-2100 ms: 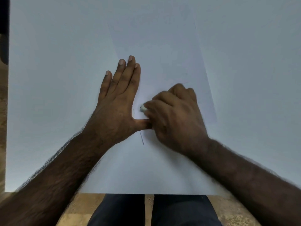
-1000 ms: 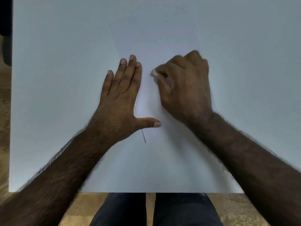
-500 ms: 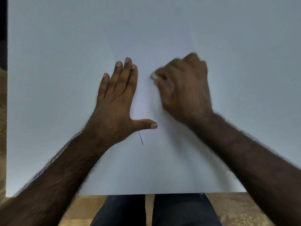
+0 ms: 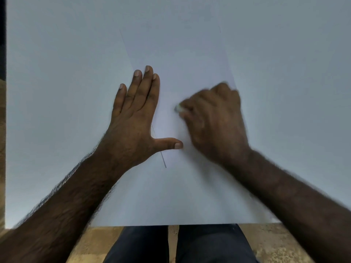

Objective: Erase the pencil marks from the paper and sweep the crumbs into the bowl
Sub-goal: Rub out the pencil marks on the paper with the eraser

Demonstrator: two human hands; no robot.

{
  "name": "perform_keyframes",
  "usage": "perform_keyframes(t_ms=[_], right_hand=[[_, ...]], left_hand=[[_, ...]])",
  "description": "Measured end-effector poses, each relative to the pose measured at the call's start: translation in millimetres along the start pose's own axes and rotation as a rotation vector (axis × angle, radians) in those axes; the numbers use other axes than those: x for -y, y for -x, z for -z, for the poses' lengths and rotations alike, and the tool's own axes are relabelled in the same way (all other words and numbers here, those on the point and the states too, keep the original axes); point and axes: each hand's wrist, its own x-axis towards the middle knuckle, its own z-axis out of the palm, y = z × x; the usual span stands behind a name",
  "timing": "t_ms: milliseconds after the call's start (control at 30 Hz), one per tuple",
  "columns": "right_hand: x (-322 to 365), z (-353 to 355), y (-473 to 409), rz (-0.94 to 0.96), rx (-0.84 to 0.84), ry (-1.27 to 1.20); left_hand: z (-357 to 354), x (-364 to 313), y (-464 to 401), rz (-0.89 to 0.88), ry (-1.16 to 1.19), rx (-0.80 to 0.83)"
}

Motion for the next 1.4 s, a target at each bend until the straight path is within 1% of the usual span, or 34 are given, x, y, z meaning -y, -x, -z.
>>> perform_keyframes(t_ms=[67, 133, 200, 267, 333, 400, 500, 567, 633, 700, 767, 933, 1067, 1167, 1233, 1400], right_hand=[[11.8, -0.5, 25.8, 0.081, 0.057, -0.079], [6.9, 1.4, 27.9, 0.113, 0.064, -0.102], [-7.7, 0.8, 7.5, 0.062, -0.006, -0.023], [-26.0, 2.2, -18.4, -0.036, -0.078, 0.053], [-33.7, 4.3, -29.6, -0.103, -0.099, 0.039], [-23.4, 5.8, -19.2, -0.079, -0.052, 0.021], [5.8, 5.2, 20.8, 0.058, 0.062, -0.068], [8.2, 5.8, 34.3, 0.092, 0.094, -0.105], [-6.3, 6.2, 22.8, 0.044, 0.036, -0.06], [-27.0, 8.0, 1.6, -0.072, -0.05, 0.014], [-42.6, 10.3, -10.6, -0.175, -0.118, -0.023], [-41.1, 5.1, -7.3, -0.192, -0.154, -0.075], [-39.6, 3.7, -6.7, -0.209, -0.168, -0.103], [-37.7, 7.7, -5.5, -0.217, -0.147, -0.08], [-30.7, 12.0, 0.2, -0.193, -0.098, -0.058], [6.6, 10.2, 52.0, 0.083, 0.127, -0.14]], left_hand=[[-0.5, -0.2, 0.7, -0.006, -0.005, -0.006], [-0.4, -0.2, 1.2, -0.014, -0.012, 0.0], [0.3, -0.2, 1.0, -0.013, -0.013, 0.011], [0.8, 0.1, 0.3, -0.009, -0.011, 0.021], [1.3, 0.3, 0.0, -0.009, -0.016, 0.026], [1.1, -0.2, 0.4, -0.009, -0.011, 0.021], [0.7, -0.6, 1.1, -0.01, -0.005, 0.009], [0.7, -0.5, 1.1, -0.012, -0.012, 0.004], [1.5, 0.1, 0.4, -0.009, -0.014, 0.016], [1.6, 0.1, -0.4, -0.009, -0.011, 0.024], [1.4, -0.8, -0.7, -0.011, -0.015, 0.029], [3.5, -4.0, 0.5, -0.017, -0.037, 0.042], [0.6, -14.2, 4.6, -0.06, -0.058, 0.07], [-2.0, -16.7, 6.9, -0.047, -0.008, 0.075], [-1.6, -16.8, 7.7, -0.04, 0.018, 0.069], [-2.6, -15.4, 10.4, -0.05, 0.023, 0.046]])
